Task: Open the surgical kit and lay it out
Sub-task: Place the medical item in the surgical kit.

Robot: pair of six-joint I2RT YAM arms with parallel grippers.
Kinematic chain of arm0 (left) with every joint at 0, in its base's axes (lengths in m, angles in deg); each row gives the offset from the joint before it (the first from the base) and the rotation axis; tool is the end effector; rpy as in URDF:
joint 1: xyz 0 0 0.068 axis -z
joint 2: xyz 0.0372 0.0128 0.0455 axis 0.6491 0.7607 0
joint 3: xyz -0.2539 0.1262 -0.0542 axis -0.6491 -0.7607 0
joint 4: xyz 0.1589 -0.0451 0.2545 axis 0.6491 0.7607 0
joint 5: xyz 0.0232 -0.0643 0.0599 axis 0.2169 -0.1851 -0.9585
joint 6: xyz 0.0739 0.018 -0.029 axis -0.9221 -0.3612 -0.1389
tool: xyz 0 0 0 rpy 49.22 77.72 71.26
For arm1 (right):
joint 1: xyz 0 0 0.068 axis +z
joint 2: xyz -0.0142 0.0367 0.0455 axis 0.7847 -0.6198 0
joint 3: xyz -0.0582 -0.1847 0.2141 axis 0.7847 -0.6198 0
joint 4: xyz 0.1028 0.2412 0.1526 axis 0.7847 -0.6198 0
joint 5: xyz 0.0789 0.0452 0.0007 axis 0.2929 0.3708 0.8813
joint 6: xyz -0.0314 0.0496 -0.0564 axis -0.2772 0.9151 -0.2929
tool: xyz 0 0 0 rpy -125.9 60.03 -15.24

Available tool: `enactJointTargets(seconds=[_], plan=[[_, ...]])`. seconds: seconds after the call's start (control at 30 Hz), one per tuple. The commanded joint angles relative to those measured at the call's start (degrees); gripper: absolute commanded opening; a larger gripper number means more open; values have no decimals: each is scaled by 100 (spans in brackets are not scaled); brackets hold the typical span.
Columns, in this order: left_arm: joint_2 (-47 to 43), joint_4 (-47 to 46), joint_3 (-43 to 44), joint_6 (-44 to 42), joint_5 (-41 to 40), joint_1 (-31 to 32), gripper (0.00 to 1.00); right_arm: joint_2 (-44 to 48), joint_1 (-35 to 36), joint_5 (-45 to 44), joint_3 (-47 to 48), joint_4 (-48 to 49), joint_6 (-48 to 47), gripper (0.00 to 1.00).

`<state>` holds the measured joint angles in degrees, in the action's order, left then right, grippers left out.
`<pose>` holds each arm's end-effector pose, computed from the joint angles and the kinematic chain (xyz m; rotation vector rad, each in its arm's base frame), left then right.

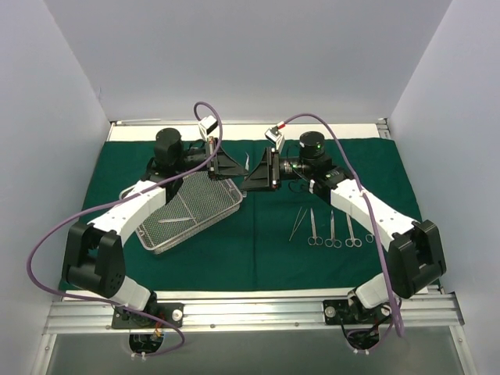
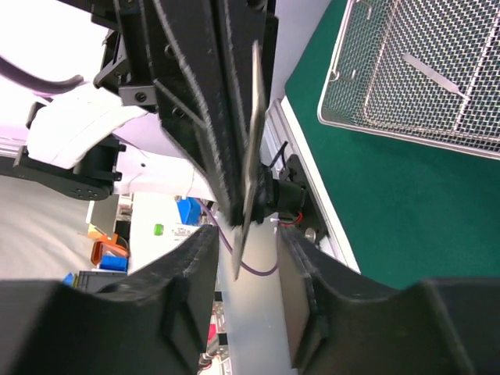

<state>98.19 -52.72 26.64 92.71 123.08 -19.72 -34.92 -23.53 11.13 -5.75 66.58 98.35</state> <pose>0.3531 -0.2006 0.3274 0.2171 2.0284 -1.9509 0.3157 0.2403 0.3393 -0.6506 1.8640 1.8413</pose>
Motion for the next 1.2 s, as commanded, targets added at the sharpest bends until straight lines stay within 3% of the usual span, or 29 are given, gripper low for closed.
enactJointTargets(seconds=[0.0, 0.13, 0.23, 0.3, 0.37, 0.43, 0.57, 0.6, 0.63, 0.73, 0.77, 0.87, 1.0, 1.17], plan=[[102, -649, 162, 231, 131, 113, 2, -37, -4, 125, 171, 139, -111, 33], [128, -572, 197, 197, 183, 113, 5, -81, -4, 89, 188, 112, -67, 0], [67, 347, 355, -460, 26, 61, 37, -72, -39, -130, 180, -378, -303, 0], [-12, 1087, 530, -979, -167, -79, 53, -81, -100, -402, 197, -1186, -768, 0], [-100, 2107, 689, -1657, -334, -264, 60, -99, -153, -613, 180, -1957, -1093, 0], [-144, 3028, 681, -2078, -458, -684, 93, -64, -232, -999, 57, -2373, -1402, 0], [-503, 4453, 522, -3141, -887, -1240, 94, 16, -329, -1614, -277, -2952, -1499, 0], [-548, 4874, 601, -3414, -1228, -1266, 94, 7, -329, -2147, -260, -3173, -1569, 0], [-583, 5714, 688, -3886, -2058, -1267, 94, -63, -320, -2474, -225, -3445, -1752, 0], [-601, 6895, 1119, -4530, -3240, -1232, 94, -238, -285, -3894, -85, -4307, -1894, 0], [-584, 7161, 1224, -4637, -4010, -1240, 94, -300, -268, -4223, -40, -4639, -1886, 0], [-461, 7865, 1594, -4849, -5251, -1240, 94, -555, -171, -5015, 56, -4922, -1930, 0], [-416, 8183, 1674, -4893, -5748, -1293, 94, -863, -39, -5474, -13, -4907, -1921, 0], [-470, 8016, 1498, -4884, -5179, -1556, 94, -1144, 330, -5834, 118, -4915, -1816, 0]])
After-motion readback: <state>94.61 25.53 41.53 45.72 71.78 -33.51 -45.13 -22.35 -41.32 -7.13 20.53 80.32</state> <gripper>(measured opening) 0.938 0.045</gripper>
